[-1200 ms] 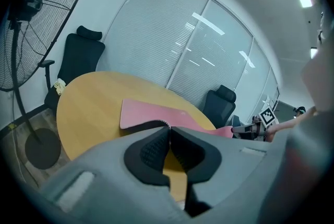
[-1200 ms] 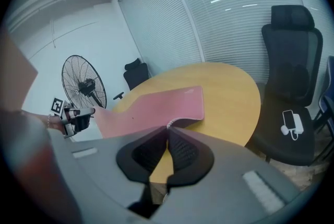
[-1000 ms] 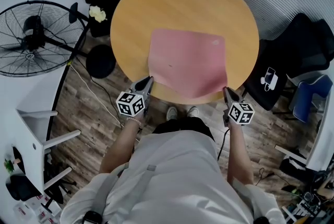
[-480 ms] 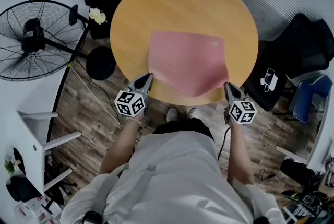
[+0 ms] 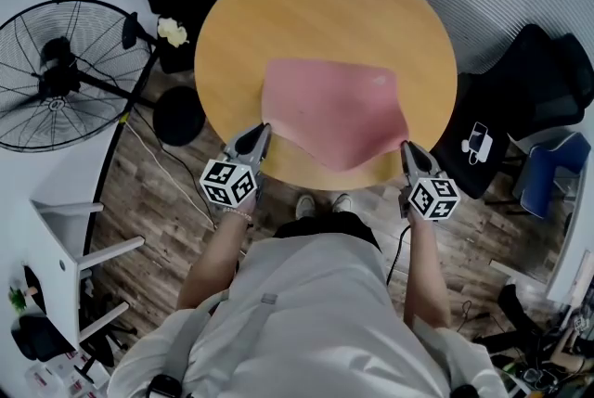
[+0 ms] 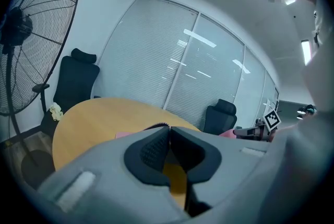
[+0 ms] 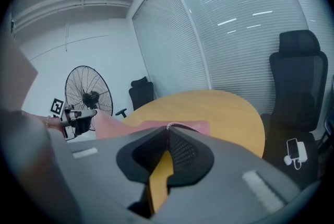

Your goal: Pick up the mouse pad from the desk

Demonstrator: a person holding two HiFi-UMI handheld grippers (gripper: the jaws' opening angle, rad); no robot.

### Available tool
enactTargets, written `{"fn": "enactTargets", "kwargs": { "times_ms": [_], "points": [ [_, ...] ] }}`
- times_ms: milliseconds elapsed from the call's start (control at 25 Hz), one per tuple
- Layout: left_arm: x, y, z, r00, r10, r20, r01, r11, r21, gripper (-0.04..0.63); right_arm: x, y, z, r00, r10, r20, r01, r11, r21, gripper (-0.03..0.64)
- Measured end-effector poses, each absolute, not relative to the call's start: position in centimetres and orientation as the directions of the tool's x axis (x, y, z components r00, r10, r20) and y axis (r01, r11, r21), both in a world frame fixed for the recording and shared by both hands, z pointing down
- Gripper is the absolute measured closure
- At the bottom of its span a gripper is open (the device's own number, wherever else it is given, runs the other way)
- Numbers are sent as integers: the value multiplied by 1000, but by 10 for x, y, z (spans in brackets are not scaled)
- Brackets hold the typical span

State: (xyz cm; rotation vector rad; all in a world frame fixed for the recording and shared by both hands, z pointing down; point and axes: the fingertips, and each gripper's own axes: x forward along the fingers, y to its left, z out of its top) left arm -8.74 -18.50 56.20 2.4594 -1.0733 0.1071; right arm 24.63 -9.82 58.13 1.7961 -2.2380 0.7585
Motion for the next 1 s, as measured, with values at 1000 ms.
{"fn": "enactTargets", "kwargs": {
  "times_ms": [1000],
  "points": [
    [-81, -206, 487, 679, -725, 119, -713, -612, 341, 581, 245, -127, 503, -271, -920, 282, -942, 194, -273, 603]
  ]
}}
